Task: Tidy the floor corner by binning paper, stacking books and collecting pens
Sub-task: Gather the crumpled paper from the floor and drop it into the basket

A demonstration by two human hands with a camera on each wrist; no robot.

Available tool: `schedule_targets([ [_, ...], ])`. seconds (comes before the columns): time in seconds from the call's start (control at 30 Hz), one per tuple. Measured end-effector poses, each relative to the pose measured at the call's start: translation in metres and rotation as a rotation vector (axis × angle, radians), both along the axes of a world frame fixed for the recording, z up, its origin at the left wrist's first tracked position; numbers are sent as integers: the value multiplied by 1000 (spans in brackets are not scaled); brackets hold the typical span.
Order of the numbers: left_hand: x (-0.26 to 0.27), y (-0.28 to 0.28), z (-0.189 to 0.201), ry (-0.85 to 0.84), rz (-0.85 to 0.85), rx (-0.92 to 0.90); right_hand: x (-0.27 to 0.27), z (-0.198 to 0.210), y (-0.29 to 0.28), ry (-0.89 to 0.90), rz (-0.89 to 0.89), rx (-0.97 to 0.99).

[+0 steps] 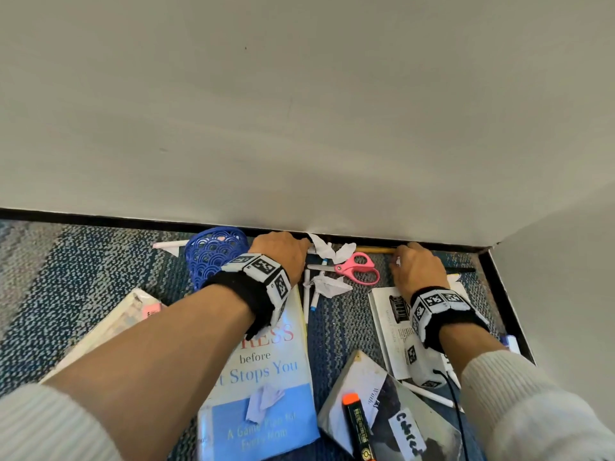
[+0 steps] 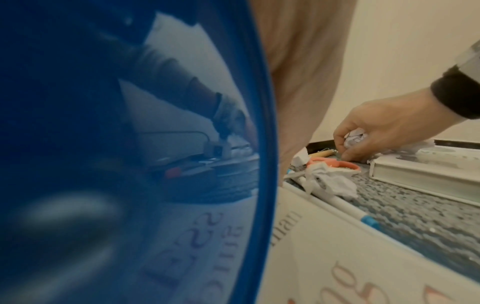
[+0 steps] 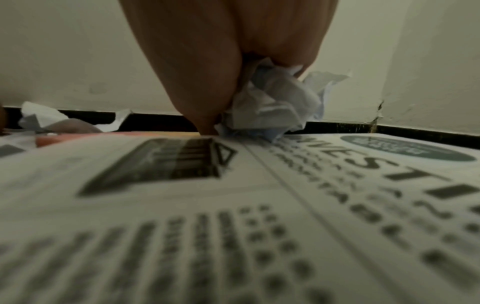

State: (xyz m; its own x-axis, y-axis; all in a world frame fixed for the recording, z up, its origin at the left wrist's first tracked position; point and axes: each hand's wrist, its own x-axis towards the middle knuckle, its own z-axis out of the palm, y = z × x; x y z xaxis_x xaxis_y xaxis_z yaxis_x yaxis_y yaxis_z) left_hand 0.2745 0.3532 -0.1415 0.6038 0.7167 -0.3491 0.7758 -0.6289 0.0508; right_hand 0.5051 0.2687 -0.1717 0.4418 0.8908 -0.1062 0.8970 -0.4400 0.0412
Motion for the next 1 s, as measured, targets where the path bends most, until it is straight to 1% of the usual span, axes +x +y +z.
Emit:
schedule_targets([
  [0.1, 0, -1, -1, 32, 1, -13, -7, 9, -2, 25, -14, 30],
  [0.17, 1, -2, -1, 63, 18, -31, -16, 20, -4, 88, -28, 133],
  [0.23, 1, -3, 1, 87, 55, -36, -33, 33, -6, 219, 19, 275],
  [0.27, 1, -4, 3, 98, 71, -34, -46, 39, -7, 318, 71, 319],
  [0.3, 2, -5, 4, 108, 76, -29, -59, 44, -8, 406, 142, 322],
  [0.33, 3, -6, 5, 109, 69, -21, -70, 46, -10, 455, 221, 276],
  [0.37, 3, -7, 5, 104, 56, -12, -80, 45, -11, 464, 304, 204],
  [0.43, 2, -8, 4, 60, 47, -2, -93, 32, -15, 399, 451, 78],
  [0.5, -2, -6, 5, 9, 79, -17, -99, 17, -19, 321, 516, -9],
  [0.57, -9, -2, 9, -52, 142, -19, -102, 8, -24, 291, 505, -78],
  [0.6, -13, 0, 11, -98, 171, -10, -102, 7, -27, 283, 487, -80],
  [0.67, -21, 5, 14, -186, 216, 5, -100, 10, -27, 263, 462, 4],
  [0.7, -24, 7, 14, -203, 222, 5, -98, 14, -24, 250, 434, 64],
  [0.77, -27, 7, 13, -176, 181, -14, -94, 22, -13, 236, 309, 156],
  [0.8, -26, 7, 11, -147, 135, -34, -92, 26, -6, 232, 245, 162],
  [0.83, -25, 6, 9, -120, 83, -58, -92, 28, 1, 220, 207, 134],
  [0.9, -19, 2, 6, -92, 27, -68, -90, 28, 12, 183, 204, 11],
  [0.93, -16, 0, 4, -87, 38, -49, -91, 26, 15, 177, 208, -44],
  [1.0, -11, -3, 0, -58, 98, -6, -92, 23, 20, 160, 195, -87],
])
